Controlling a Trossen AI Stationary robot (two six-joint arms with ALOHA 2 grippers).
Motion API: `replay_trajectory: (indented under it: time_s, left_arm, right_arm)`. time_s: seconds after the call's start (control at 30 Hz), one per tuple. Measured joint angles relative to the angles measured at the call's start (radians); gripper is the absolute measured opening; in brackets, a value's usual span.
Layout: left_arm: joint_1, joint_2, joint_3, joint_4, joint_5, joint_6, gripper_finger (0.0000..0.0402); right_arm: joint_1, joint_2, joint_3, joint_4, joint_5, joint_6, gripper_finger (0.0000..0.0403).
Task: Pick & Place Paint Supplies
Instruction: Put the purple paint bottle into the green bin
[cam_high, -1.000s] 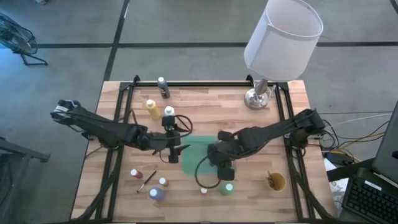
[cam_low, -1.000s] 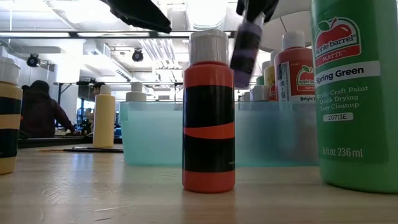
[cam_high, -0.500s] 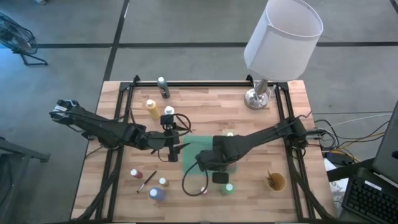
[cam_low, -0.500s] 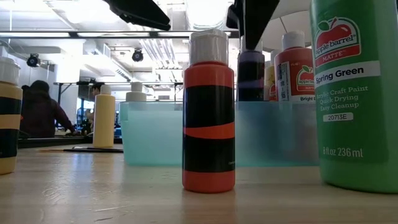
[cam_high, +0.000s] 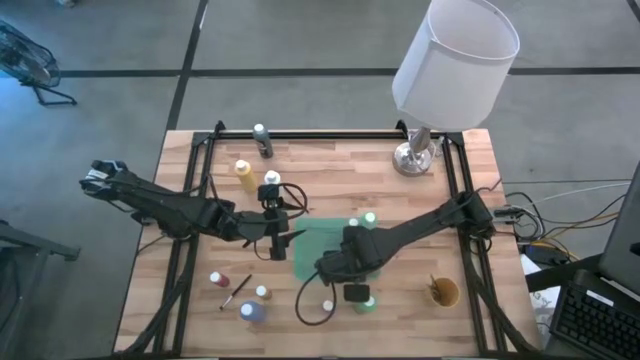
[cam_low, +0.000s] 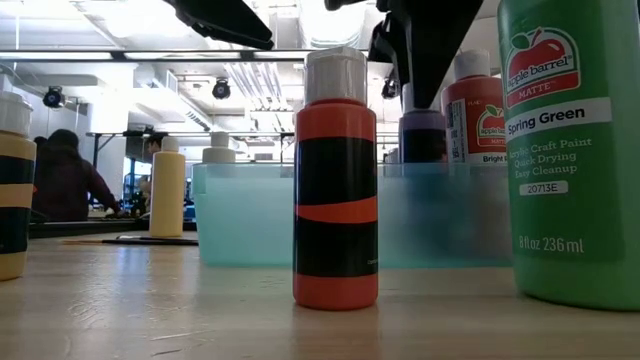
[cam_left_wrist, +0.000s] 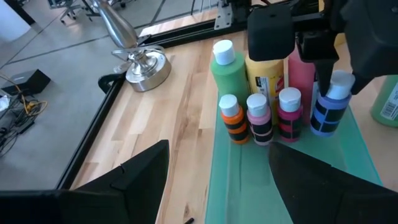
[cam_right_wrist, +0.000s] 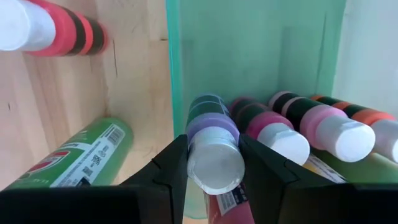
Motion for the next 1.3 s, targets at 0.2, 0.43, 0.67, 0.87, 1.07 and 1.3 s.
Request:
replay_trajectory:
  time_s: [0.2, 0.43, 0.67, 0.87, 1.07, 1.3]
  left_arm:
    - [0.000, 0.000, 0.000, 0.000, 0.000, 0.000, 0.0277]
    - [0.000, 0.000, 0.000, 0.000, 0.000, -0.001, 0.0277]
    - [0.000, 0.000, 0.000, -0.010, 0.001, -0.005, 0.0277]
    - [0.000, 0.000, 0.000, -0.013, 0.001, -0.007, 0.0277]
    - [0.000, 0.000, 0.000, -0.017, 0.001, -0.008, 0.0277]
    - [0.000, 0.000, 0.000, -0.022, 0.001, -0.012, 0.0277]
  right_arm:
    - [0.000, 0.001, -0.001, 0.002, -0.001, -0.001, 0.0113]
    - [-0.004, 0.002, -0.009, 0.024, -0.001, 0.012, 0.0113]
    - [-0.015, 0.002, -0.072, 0.051, -0.013, 0.023, 0.0113]
    - [-0.018, 0.001, -0.079, 0.059, -0.021, 0.022, 0.0113]
    - [-0.021, 0.001, -0.086, 0.076, -0.032, 0.018, 0.0116]
    - [-0.023, 0.000, -0.095, 0.080, -0.049, 0.017, 0.0116]
